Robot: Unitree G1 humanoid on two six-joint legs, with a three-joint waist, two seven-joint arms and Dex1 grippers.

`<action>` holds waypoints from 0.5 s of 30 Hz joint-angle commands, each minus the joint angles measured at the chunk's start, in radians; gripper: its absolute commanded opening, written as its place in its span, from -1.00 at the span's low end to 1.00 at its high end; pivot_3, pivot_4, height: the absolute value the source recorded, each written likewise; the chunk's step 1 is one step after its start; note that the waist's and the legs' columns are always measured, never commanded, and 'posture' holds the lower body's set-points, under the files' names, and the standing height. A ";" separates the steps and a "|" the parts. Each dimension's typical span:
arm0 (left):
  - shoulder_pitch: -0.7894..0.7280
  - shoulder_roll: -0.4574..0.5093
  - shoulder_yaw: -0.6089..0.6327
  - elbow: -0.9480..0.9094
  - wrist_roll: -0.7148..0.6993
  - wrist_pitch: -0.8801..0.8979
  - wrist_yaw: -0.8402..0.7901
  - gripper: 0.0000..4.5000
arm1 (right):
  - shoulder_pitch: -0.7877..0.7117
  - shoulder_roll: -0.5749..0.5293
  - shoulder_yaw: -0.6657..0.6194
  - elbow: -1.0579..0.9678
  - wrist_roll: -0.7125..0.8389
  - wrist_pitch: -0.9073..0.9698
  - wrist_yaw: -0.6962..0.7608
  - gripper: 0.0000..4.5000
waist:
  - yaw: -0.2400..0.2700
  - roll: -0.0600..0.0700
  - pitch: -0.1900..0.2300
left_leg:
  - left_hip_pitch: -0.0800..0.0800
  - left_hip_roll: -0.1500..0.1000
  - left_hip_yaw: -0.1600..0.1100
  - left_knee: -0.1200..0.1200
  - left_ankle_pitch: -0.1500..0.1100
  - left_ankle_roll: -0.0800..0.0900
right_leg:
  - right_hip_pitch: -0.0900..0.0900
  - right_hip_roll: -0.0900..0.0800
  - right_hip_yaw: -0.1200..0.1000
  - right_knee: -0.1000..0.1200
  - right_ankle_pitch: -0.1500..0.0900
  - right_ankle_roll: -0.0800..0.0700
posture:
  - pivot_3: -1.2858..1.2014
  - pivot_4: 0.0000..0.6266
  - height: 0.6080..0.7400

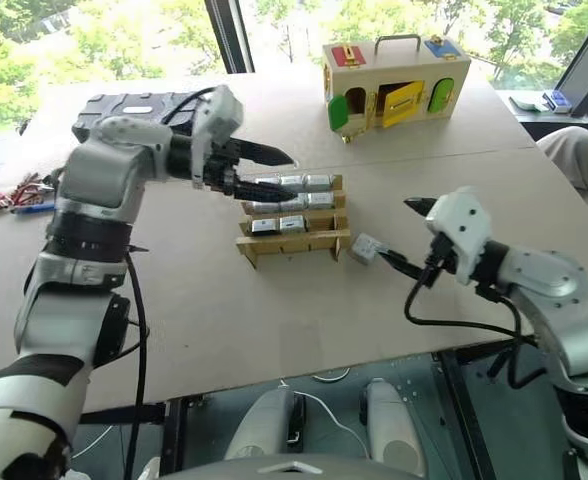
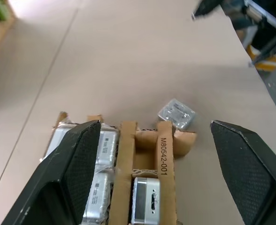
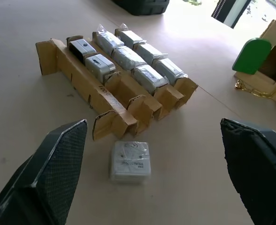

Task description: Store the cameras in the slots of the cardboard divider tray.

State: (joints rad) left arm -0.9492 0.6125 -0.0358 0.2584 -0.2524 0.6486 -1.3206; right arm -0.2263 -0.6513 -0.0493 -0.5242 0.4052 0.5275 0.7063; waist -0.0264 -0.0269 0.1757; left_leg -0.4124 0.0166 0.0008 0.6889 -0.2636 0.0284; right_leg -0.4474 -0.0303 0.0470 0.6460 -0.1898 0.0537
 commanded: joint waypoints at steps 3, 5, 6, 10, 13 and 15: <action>0.263 -0.004 0.240 -0.260 -0.160 -0.052 0.121 0.71 | -0.026 0.058 0.019 0.005 -0.049 -0.001 -0.099 1.00 | -0.004 0.000 0.000 | -0.001 0.001 -0.003 0.000 0.000 -0.001 | 0.000 -0.001 0.000 0.000 0.000 0.000 | 0.03 -0.52 1.00; 0.351 0.031 0.296 -0.311 -0.232 0.004 0.106 0.71 | -0.023 0.071 0.039 0.018 -0.078 -0.015 -0.114 1.00 | -0.003 0.000 0.000 | -0.001 0.001 -0.003 0.000 0.000 -0.001 | 0.000 -0.002 -0.001 -0.001 0.000 -0.001 | 0.03 -0.52 1.00; 0.401 0.045 0.339 -0.341 -0.283 0.041 0.100 0.71 | -0.020 0.075 0.051 0.025 -0.090 -0.023 -0.114 1.00 | -0.003 0.000 0.000 | -0.001 0.001 -0.003 0.000 0.000 -0.001 | 0.000 -0.002 -0.001 -0.001 0.000 -0.001 | 0.03 -0.52 1.00; 0.591 0.101 0.403 -0.454 -0.352 0.044 0.093 0.99 | -0.021 0.078 0.081 0.054 -0.120 -0.048 -0.101 1.00 | -0.002 0.000 0.000 | -0.001 0.001 -0.003 0.000 0.000 -0.001 | 0.000 -0.003 -0.001 -0.001 0.000 -0.001 | 0.03 -0.52 1.00; 0.700 0.126 0.429 -0.506 -0.370 0.015 0.093 0.99 | -0.026 0.085 0.090 0.086 -0.132 -0.060 -0.099 1.00 | 0.006 0.000 0.000 | 0.000 0.001 -0.002 0.000 0.001 -0.001 | 0.001 -0.003 -0.001 -0.001 0.000 -0.001 | 0.03 -0.52 1.00; 0.748 0.138 0.441 -0.507 -0.380 0.006 0.093 0.99 | -0.029 0.091 0.100 0.108 -0.142 -0.065 -0.099 1.00 | 0.010 0.000 0.000 | 0.000 0.001 0.000 0.000 0.001 -0.002 | 0.001 -0.003 -0.001 -0.001 0.000 -0.001 | 0.03 -0.52 1.00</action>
State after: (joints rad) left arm -0.2071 0.7275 0.3681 -0.2132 -0.6031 0.6760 -1.2251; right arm -0.2476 -0.5627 0.0502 -0.4135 0.2739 0.4875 0.6061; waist -0.0159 -0.0272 0.1754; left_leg -0.4121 0.0175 0.0021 0.6892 -0.2623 0.0261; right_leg -0.4464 -0.0335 0.0455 0.6449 -0.1900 0.0528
